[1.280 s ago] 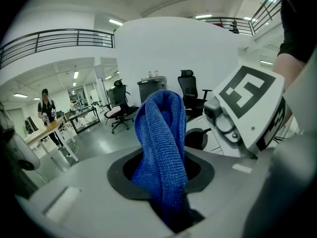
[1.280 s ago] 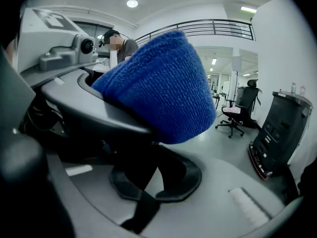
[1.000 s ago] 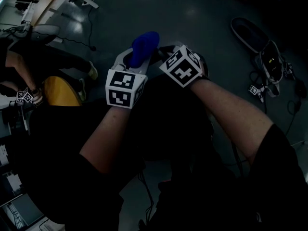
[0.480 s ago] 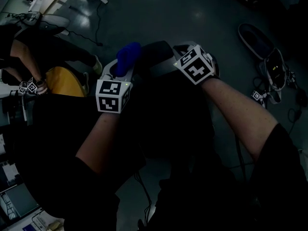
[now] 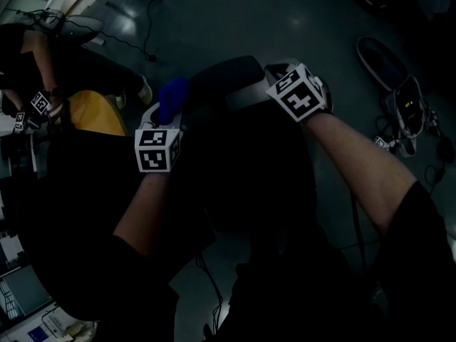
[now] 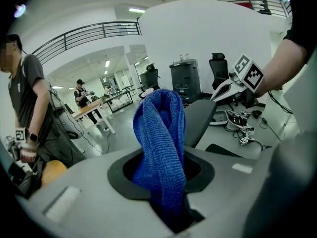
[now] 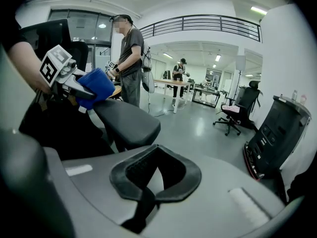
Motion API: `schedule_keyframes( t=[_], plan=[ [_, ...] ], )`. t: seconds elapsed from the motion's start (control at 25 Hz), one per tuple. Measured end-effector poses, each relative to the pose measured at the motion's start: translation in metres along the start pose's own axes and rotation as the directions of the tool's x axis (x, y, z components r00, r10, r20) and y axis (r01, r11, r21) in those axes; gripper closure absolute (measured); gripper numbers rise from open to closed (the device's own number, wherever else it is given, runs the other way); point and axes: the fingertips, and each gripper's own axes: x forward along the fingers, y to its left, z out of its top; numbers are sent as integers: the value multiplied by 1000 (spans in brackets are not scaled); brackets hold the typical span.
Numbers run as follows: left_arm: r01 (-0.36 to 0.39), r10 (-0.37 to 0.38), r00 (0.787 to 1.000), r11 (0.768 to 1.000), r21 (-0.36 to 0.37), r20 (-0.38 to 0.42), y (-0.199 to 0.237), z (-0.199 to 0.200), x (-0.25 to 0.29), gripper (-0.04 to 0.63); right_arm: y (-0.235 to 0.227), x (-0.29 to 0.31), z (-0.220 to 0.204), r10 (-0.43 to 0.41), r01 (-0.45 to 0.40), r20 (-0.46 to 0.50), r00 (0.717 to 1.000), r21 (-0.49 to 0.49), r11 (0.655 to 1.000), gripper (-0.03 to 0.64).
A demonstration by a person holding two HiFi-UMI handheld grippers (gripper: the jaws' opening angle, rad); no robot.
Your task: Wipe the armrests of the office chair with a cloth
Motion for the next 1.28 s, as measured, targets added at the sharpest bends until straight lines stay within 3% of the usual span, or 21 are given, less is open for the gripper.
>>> schedule_keyframes(
  t=[0.2,0.52,1.28],
  plan=[
    [-26,26,1000,999,-27,14,-6,0,7,469,-4,1,-2,-20,20,-8,1000,-25,999,615],
    [-34,34,999,999,6,8,-12,4,7,471,-3,2,0,-28,28,-1,1000,-13,1000,615],
    [28,-29,999,998,48,29,-62,33,24,471,0,3,-3,-19,19,9,1000,7,1000,615]
  ],
)
